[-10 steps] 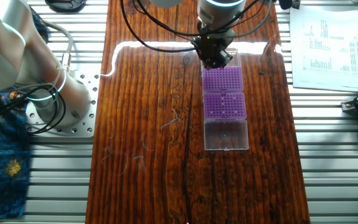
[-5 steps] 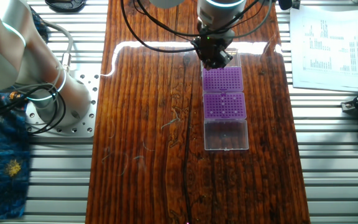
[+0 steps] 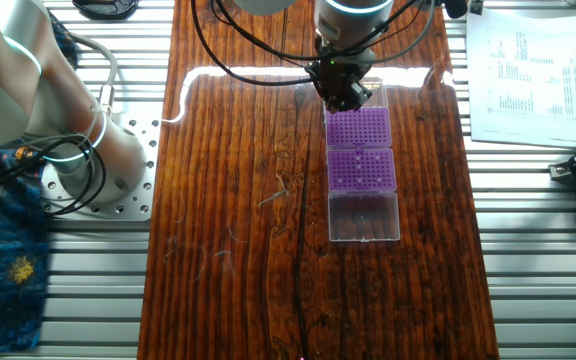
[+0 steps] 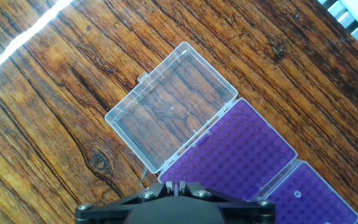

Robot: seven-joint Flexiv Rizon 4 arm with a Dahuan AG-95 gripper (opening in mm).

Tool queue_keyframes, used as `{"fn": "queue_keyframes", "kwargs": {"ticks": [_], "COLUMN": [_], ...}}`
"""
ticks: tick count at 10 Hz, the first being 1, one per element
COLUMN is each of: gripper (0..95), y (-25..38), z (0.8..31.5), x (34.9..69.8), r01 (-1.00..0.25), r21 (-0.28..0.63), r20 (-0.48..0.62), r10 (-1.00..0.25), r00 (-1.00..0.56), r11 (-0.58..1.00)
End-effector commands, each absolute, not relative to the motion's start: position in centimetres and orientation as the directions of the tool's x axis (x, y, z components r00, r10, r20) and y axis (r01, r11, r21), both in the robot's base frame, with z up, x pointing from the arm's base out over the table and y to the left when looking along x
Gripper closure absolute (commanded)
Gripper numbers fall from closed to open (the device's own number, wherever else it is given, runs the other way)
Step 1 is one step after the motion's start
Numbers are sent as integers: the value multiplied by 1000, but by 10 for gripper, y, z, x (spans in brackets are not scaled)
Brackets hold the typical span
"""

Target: Transfer all small pipette tips from one holder to another

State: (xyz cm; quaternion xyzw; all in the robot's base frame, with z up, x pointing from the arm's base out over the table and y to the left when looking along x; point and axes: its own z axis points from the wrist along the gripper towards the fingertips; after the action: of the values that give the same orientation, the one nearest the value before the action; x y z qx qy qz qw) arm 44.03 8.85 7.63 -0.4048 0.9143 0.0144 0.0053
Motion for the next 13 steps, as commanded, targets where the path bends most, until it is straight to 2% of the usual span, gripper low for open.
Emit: {"fn": "queue_keyframes", "kwargs": {"ticks": [1, 10, 11, 13], "gripper": [950, 950, 760, 760], "y": [88, 89, 89, 89], "z": [76, 70, 70, 70], "x": [440, 435, 435, 435], "r01": [-739, -739, -740, -741], "r21": [23, 24, 24, 23], "r20": [-22, -19, -20, -19], "r10": [-739, -739, -740, -741], "r00": [-673, -674, -673, -671], "r11": [673, 673, 672, 671]}}
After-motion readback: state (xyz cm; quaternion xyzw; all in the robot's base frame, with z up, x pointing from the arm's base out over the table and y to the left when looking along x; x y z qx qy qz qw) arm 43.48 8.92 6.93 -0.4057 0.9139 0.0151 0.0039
